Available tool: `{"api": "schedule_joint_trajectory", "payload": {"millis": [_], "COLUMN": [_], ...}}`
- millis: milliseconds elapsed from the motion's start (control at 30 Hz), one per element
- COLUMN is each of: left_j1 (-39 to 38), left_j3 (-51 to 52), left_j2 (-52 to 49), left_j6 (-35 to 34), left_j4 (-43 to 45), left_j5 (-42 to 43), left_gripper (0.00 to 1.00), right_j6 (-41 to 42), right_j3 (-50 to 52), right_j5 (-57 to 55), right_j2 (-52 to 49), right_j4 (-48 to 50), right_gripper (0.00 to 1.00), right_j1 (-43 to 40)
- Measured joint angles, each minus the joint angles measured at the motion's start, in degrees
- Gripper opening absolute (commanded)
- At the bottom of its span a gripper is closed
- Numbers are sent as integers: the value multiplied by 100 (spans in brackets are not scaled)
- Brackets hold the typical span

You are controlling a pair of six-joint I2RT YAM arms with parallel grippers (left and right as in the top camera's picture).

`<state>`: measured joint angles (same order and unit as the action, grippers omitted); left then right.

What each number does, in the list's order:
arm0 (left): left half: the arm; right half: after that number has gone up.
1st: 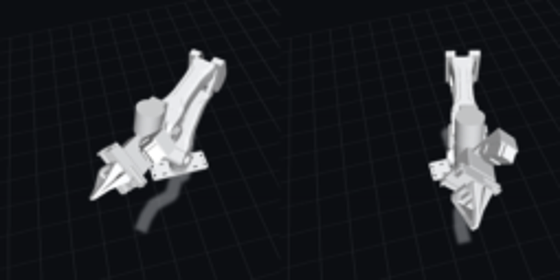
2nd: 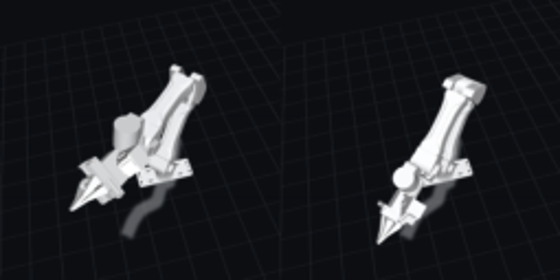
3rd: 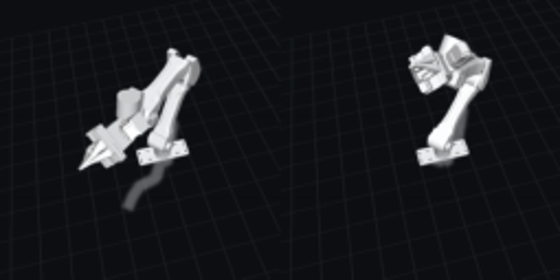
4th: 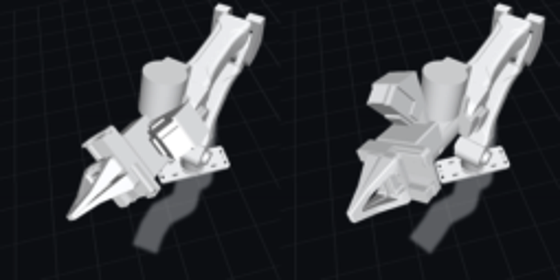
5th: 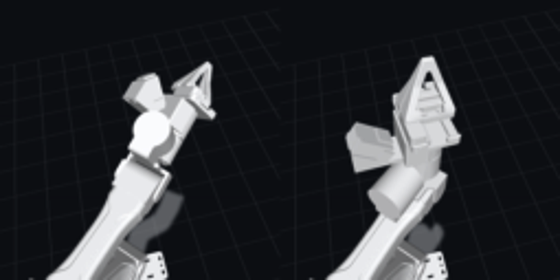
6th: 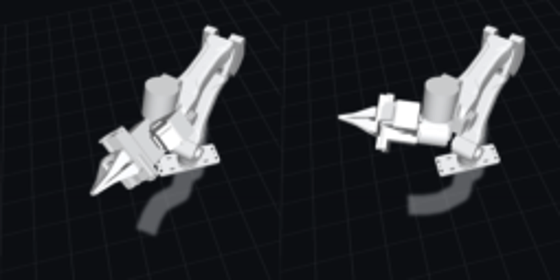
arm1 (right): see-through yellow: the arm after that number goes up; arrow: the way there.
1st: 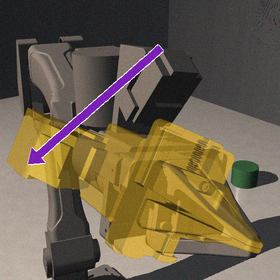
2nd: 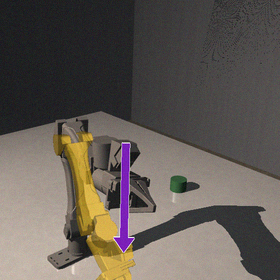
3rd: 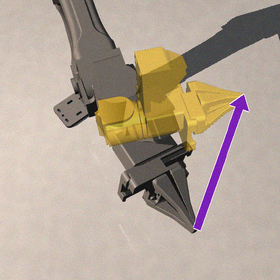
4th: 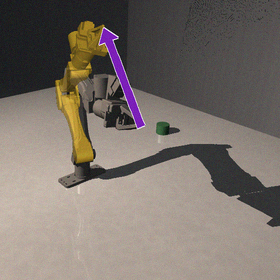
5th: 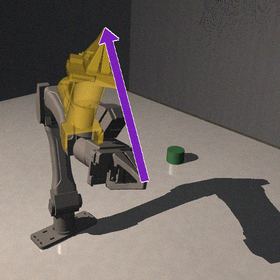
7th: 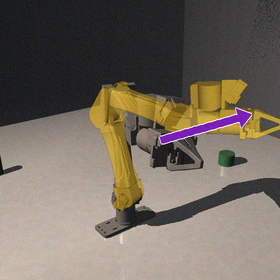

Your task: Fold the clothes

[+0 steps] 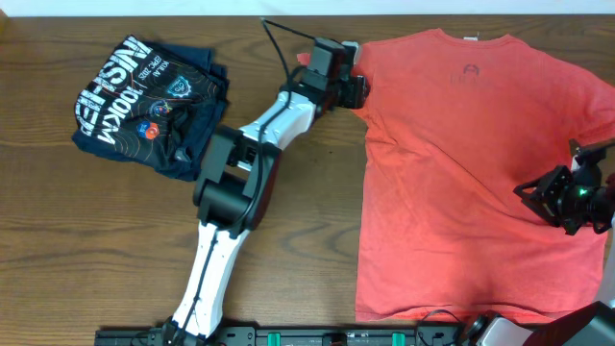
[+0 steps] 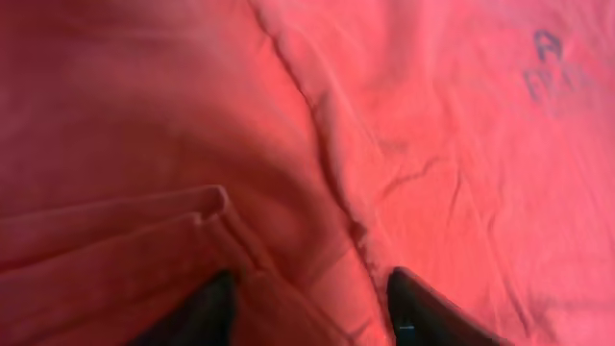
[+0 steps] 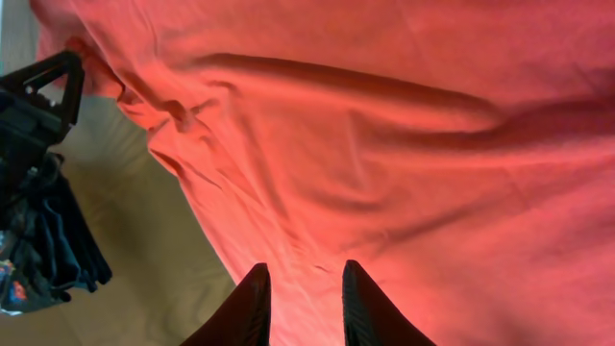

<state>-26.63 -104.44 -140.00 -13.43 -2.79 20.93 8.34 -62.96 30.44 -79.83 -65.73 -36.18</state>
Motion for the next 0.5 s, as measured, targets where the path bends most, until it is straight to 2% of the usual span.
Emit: {"api": "schedule_joint_trajectory", "payload": {"millis": [267,500], "left_j1": [-151,74], "left_j3": [-116,-308], "left_j2": [-2,164], "left_j6": [0,144], "left_j4": [-776,-2114], "left_j5": [-837,-1698], "left_gripper": [6,6], "right_j6": [-120,-164], "right_j3": [0,0], "right_j5": [-50,-52], "right_j2": [0,0], "right_j4": [-177,-245], "right_gripper": [20,21], "right_j1": [0,0]}}
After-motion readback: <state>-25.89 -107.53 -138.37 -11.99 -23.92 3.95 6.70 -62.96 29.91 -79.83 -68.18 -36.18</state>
